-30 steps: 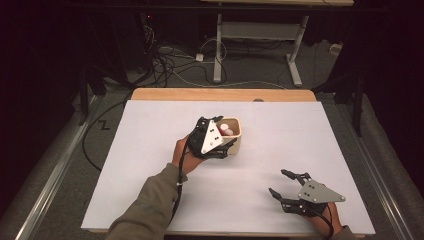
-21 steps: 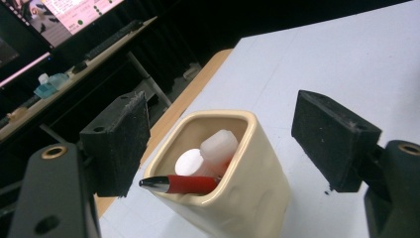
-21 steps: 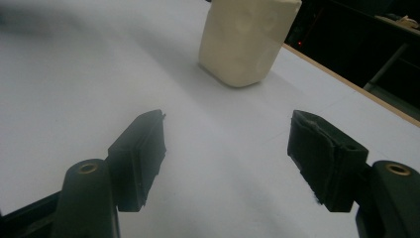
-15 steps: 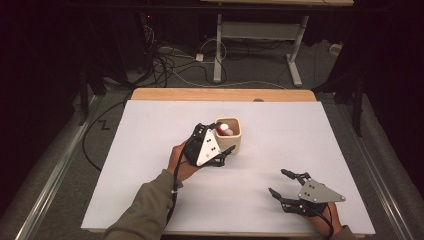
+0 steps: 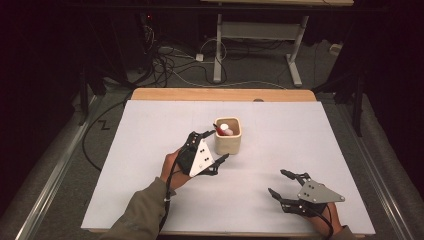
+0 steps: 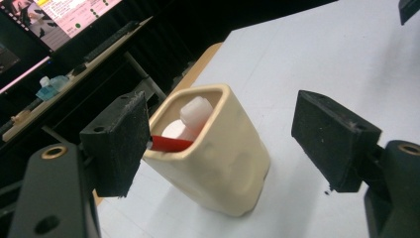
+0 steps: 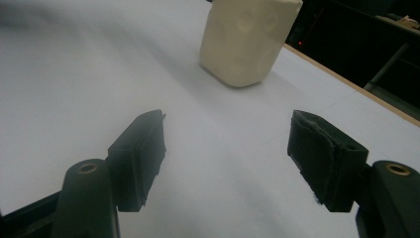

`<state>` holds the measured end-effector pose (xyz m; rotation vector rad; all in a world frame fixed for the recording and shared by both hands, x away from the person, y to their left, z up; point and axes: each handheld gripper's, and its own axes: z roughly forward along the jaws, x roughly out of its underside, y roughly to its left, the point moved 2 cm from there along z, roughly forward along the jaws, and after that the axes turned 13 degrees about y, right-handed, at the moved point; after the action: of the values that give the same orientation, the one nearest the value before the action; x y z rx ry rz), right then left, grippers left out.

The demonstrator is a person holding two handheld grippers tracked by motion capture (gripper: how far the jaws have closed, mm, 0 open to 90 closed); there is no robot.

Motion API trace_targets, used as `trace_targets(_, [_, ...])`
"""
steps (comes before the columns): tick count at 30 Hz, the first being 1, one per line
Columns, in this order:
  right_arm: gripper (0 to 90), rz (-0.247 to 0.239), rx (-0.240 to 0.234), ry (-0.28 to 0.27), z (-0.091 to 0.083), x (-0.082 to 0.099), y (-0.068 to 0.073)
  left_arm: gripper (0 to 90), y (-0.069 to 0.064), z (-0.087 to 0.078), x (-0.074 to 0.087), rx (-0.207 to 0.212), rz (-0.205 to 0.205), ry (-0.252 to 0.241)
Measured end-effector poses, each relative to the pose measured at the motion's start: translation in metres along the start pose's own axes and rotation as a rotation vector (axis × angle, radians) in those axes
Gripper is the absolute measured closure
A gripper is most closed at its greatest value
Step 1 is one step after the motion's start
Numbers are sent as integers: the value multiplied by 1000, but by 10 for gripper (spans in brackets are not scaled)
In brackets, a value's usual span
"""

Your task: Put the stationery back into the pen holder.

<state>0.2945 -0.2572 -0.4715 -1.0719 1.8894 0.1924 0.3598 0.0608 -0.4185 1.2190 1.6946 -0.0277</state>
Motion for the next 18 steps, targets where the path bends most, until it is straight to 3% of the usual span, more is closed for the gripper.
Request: trace_targets(18, [310, -2, 2, 1, 0, 0, 0, 223, -7, -14, 17, -6, 25, 18])
